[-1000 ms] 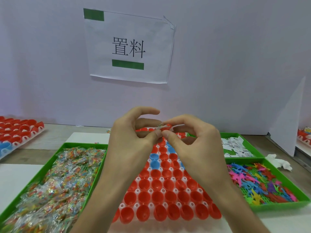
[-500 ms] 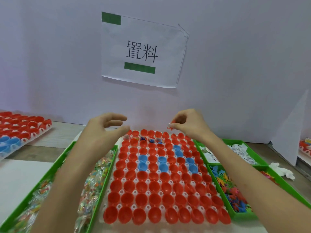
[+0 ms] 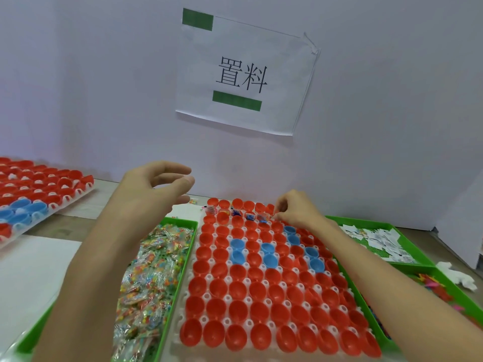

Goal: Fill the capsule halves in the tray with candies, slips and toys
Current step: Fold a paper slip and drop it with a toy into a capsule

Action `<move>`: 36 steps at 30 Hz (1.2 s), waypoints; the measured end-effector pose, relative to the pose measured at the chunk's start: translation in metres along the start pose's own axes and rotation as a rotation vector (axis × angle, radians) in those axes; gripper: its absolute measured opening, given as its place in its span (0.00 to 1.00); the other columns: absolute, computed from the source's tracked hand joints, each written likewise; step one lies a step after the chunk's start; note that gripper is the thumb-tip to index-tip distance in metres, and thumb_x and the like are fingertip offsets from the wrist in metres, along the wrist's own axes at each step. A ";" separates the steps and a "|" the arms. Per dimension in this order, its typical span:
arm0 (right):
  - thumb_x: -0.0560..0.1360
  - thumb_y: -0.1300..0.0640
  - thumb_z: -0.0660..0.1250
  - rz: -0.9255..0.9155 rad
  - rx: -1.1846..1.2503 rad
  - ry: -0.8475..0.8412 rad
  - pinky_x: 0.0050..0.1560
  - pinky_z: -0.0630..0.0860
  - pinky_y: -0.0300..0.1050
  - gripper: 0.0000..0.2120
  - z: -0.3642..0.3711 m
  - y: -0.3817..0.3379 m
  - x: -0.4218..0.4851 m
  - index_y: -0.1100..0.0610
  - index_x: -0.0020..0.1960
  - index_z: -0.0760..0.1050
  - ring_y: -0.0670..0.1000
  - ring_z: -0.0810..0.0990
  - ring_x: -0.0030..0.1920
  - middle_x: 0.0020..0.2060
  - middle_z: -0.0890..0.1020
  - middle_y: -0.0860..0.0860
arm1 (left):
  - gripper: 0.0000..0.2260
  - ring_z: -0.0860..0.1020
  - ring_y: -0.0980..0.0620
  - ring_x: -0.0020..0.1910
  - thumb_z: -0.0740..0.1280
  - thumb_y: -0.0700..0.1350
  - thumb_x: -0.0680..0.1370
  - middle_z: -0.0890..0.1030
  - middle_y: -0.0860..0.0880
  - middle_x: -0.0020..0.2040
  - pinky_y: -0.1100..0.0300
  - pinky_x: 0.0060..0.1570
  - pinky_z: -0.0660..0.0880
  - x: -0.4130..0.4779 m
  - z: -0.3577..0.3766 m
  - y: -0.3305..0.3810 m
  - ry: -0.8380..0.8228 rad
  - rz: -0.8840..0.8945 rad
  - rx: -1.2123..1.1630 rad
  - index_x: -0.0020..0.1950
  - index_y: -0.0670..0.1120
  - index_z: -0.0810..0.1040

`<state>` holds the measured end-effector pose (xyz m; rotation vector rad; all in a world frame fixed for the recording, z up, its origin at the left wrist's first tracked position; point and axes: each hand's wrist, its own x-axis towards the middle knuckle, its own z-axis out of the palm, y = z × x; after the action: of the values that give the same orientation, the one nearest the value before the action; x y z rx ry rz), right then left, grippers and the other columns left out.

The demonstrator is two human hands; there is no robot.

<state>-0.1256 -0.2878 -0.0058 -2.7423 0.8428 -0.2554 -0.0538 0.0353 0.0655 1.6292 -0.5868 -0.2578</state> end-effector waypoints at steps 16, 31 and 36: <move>0.76 0.55 0.73 0.012 0.051 -0.188 0.40 0.74 0.33 0.04 -0.011 0.003 0.005 0.53 0.49 0.86 0.42 0.82 0.43 0.42 0.85 0.45 | 0.05 0.85 0.55 0.46 0.70 0.47 0.79 0.83 0.55 0.53 0.43 0.63 0.76 -0.006 -0.006 0.007 0.028 0.006 0.031 0.54 0.56 0.81; 0.78 0.59 0.69 -0.005 0.172 0.084 0.46 0.80 0.45 0.06 -0.035 0.014 -0.012 0.57 0.46 0.84 0.51 0.83 0.41 0.40 0.85 0.52 | 0.12 0.78 0.52 0.55 0.66 0.52 0.81 0.81 0.49 0.61 0.54 0.55 0.74 0.018 -0.018 -0.046 -0.339 -0.196 0.629 0.63 0.52 0.78; 0.77 0.59 0.69 0.133 0.142 0.150 0.44 0.79 0.48 0.08 -0.056 0.065 -0.040 0.55 0.40 0.82 0.52 0.82 0.38 0.36 0.84 0.52 | 0.17 0.77 0.52 0.56 0.67 0.47 0.82 0.76 0.48 0.66 0.62 0.48 0.73 0.023 -0.008 -0.072 -0.453 -0.260 0.721 0.71 0.51 0.74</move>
<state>-0.2059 -0.3278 0.0246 -2.5476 1.0005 -0.4799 -0.0149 0.0339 0.0003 2.3738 -0.8739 -0.6765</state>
